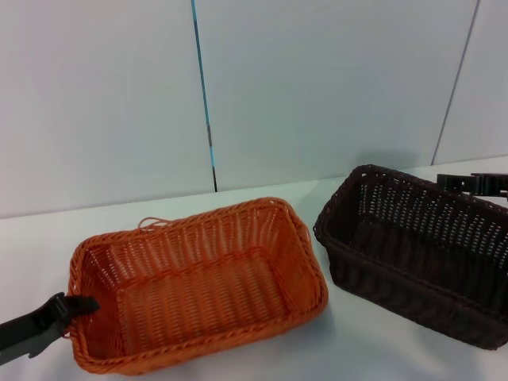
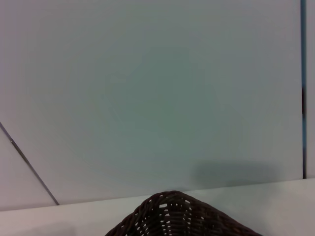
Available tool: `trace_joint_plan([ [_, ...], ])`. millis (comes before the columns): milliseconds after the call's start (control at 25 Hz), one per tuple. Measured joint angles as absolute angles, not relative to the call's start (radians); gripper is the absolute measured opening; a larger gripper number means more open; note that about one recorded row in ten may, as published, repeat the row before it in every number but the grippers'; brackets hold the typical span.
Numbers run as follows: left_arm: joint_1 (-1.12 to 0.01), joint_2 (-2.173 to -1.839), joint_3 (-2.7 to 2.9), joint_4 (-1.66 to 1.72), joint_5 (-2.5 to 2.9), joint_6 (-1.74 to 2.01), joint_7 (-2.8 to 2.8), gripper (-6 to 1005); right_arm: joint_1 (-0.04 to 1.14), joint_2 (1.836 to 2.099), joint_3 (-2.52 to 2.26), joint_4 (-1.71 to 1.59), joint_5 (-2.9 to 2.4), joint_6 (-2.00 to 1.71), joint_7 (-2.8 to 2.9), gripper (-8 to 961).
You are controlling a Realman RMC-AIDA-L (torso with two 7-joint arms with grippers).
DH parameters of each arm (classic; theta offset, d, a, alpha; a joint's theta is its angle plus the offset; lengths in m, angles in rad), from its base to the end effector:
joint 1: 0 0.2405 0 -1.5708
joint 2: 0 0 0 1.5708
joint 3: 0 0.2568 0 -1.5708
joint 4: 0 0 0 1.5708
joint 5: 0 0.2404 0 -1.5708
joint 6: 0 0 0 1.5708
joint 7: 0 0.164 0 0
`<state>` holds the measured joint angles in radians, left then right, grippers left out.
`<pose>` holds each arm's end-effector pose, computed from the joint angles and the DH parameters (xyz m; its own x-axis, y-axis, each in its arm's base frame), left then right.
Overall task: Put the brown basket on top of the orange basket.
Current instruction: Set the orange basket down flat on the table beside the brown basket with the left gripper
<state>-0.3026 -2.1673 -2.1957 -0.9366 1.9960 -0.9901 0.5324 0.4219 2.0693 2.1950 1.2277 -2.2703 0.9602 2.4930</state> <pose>-0.3340 0.3785 -0.0105 -0.1235 0.7270 0.6755 0.9919 0.1105 0.0624 0.2781 0.4449 0.0984 -0.4853 0.5805 0.6538 0.8609 0.1868 0.4732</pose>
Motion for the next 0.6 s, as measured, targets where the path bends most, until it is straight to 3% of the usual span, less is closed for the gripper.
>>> trace_joint_plan([
  [600,-0.259,-2.169,-2.062,-0.957,1.928,-0.866,0.534,168,0.422,2.069,2.195,1.223,-2.27,0.959,2.493,794],
])
